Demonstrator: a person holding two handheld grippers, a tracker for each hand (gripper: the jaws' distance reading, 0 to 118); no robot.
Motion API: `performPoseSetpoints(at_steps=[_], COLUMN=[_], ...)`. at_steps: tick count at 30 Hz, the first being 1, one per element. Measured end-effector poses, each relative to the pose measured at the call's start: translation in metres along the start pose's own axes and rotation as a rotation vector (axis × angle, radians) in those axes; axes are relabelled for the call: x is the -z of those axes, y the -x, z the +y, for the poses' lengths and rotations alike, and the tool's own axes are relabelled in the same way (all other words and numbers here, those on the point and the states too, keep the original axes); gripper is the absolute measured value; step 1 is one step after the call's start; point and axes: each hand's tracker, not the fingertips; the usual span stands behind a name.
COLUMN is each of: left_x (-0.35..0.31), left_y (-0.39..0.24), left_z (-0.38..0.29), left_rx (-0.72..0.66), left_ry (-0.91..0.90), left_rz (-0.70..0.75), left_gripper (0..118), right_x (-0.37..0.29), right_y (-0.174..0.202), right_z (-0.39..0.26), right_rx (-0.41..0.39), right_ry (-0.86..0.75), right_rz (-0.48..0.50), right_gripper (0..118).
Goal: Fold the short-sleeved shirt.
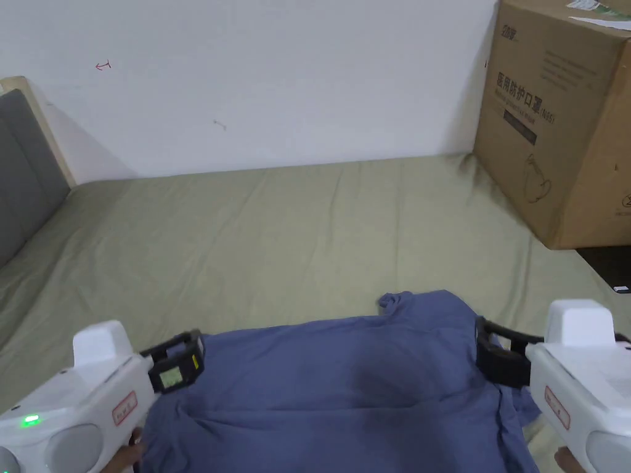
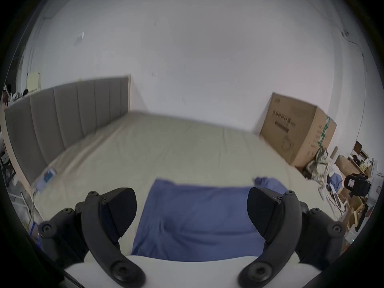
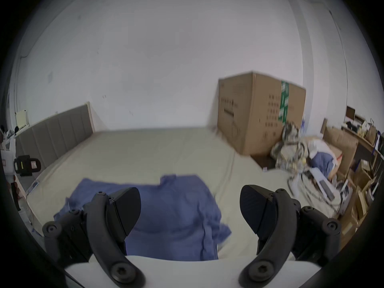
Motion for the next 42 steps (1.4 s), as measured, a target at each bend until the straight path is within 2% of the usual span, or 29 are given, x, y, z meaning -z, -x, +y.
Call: performPoseSetpoints(at_steps=[4,6,7,8,10,11,12,15,21,24,28,35,37,39,41,42], left_x=[-0.007,-0.006,-0.007,-0.008,-0.007,-0.004,-0.002,0.005,0.048,0.088,0.147,0.262,0.284,0.306,0.322,0.329], left_y=[-0.018,-0.022,-0.023,-0.023,-0.024,-0.025,-0.026,-0.025,-0.011,0.010,0.031,0.064,0.071,0.078,0.085,0.086], left_z=[0.013,0.013,0.012,0.011,0.010,0.010,0.008,0.011,0.028,0.041,0.047,0.017,0.004,-0.008,-0.019,-0.024], left_rx=[0.046,0.065,0.060,0.059,0.053,0.054,0.058,0.120,0.109,0.001,0.007,0.014,0.009,0.027,0.055,0.068], left_ry=[-0.117,-0.140,-0.153,-0.165,-0.172,-0.165,-0.164,-0.140,-0.012,0.126,0.236,0.481,0.532,0.590,0.628,0.647], left_rz=[0.023,0.038,0.029,0.015,-0.004,-0.007,0.003,0.002,0.019,-0.046,-0.033,0.005,0.037,0.052,0.093,0.109], left_gripper=[111,106,100,80,28,4,0,0,0,0,0,1,19,63,97,102], right_x=[-0.008,-0.010,-0.010,-0.010,-0.010,-0.008,-0.007,-0.001,0.024,0.043,0.073,0.129,0.142,0.155,0.167,0.172], right_y=[0.012,0.016,0.017,0.019,0.021,0.022,0.022,0.020,0.018,0.018,0.020,0.024,0.025,0.026,0.025,0.025], right_z=[0.016,0.019,0.020,0.021,0.023,0.022,0.023,0.024,0.031,0.035,0.037,0.033,0.030,0.028,0.026,0.024], right_rx=[-0.028,-0.031,-0.029,-0.032,-0.034,-0.035,-0.035,-0.026,-0.019,-0.026,-0.030,-0.045,-0.056,-0.062,-0.063,-0.064], right_ry=[-0.096,-0.122,-0.131,-0.139,-0.150,-0.158,-0.162,-0.163,-0.149,-0.143,-0.120,-0.059,-0.044,-0.027,-0.005,0.001], right_rz=[-0.021,-0.027,-0.029,-0.032,-0.033,-0.040,-0.040,-0.031,-0.019,-0.017,-0.017,-0.015,-0.017,-0.018,-0.014,-0.015], right_gripper=[94,77,63,40,3,1,0,0,0,0,0,0,0,0,0,0])
